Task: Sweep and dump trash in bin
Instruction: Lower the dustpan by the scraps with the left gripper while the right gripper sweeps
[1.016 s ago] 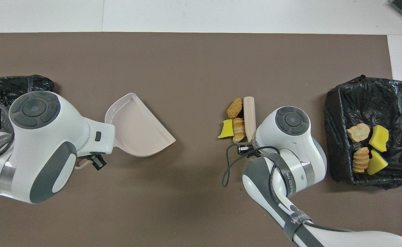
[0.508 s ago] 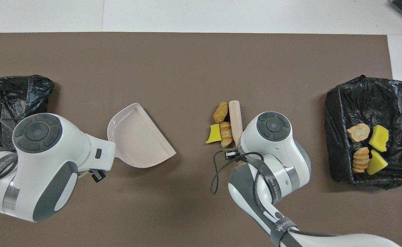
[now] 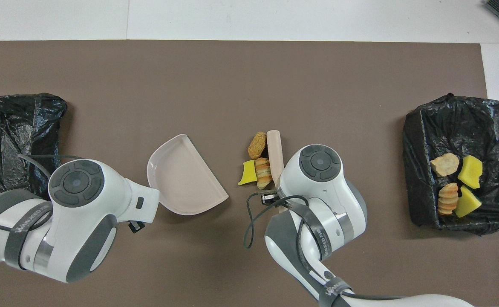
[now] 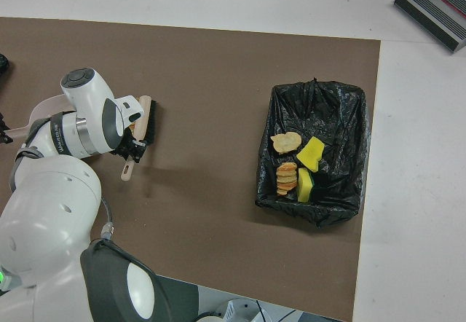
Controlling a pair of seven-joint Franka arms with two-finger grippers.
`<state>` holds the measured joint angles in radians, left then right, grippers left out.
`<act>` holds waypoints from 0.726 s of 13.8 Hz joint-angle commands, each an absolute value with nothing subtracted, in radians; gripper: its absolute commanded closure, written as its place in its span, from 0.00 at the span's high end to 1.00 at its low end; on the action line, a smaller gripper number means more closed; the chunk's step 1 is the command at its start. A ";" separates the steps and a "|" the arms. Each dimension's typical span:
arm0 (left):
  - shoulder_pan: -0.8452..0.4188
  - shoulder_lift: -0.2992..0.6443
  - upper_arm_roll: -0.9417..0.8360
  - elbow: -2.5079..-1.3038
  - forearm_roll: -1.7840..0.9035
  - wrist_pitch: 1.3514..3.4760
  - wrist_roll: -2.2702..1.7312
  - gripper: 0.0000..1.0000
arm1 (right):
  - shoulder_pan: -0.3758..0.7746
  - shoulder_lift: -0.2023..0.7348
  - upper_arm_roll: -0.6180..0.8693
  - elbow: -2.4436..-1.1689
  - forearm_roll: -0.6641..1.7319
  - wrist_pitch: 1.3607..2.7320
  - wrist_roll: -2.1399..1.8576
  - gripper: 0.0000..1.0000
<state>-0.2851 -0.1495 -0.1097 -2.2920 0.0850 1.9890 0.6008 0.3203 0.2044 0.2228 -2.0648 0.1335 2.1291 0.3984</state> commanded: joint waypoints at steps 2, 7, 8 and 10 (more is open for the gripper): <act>-0.322 -0.173 -0.103 -2.342 0.097 2.025 0.580 0.00 | 0.367 0.270 0.225 -2.005 0.156 2.166 0.498 0.00; -0.357 -0.166 -0.103 -2.341 0.097 2.039 0.509 0.00 | 0.443 0.305 0.225 -1.934 0.317 2.209 0.489 0.00; -0.357 -0.164 -0.103 -2.341 0.097 2.042 0.508 0.00 | 0.462 0.304 0.229 -1.936 0.331 2.224 0.471 0.00; -0.356 -0.164 -0.103 -2.339 0.097 2.046 0.503 0.00 | 0.492 0.295 0.236 -1.945 0.336 2.230 0.427 0.00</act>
